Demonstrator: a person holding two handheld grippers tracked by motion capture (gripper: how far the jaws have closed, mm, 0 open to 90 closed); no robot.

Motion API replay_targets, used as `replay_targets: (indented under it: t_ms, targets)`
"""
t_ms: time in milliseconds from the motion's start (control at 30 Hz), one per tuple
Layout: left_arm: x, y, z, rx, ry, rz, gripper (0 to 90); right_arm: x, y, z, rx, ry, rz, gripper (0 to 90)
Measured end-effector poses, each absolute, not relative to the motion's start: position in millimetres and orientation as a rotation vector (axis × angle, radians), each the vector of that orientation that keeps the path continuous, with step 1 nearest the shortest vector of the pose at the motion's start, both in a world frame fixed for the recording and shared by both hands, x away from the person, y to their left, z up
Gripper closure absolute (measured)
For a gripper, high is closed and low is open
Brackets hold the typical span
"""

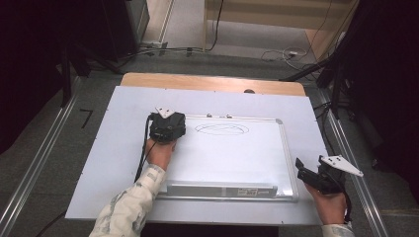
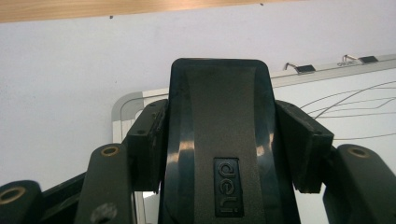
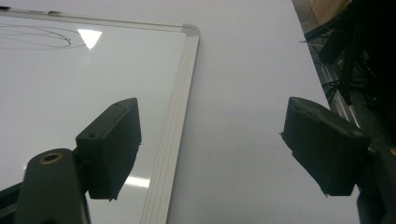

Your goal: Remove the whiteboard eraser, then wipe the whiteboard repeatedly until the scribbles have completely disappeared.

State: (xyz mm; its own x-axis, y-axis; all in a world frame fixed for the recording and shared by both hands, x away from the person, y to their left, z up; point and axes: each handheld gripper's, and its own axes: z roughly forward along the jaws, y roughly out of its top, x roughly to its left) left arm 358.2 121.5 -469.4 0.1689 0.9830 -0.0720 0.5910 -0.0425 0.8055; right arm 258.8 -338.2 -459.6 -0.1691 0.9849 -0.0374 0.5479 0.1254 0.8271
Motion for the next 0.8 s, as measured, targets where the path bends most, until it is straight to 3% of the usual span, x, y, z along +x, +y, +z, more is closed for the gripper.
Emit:
replay_targets:
  t_ms: [800]
  targets:
    - [352.5, 121.3, -468.8, 1.715, 1.507, 0.659, 40.5, 258.9, -337.8, -459.6, 1.485, 1.796, 0.916, 18.0]
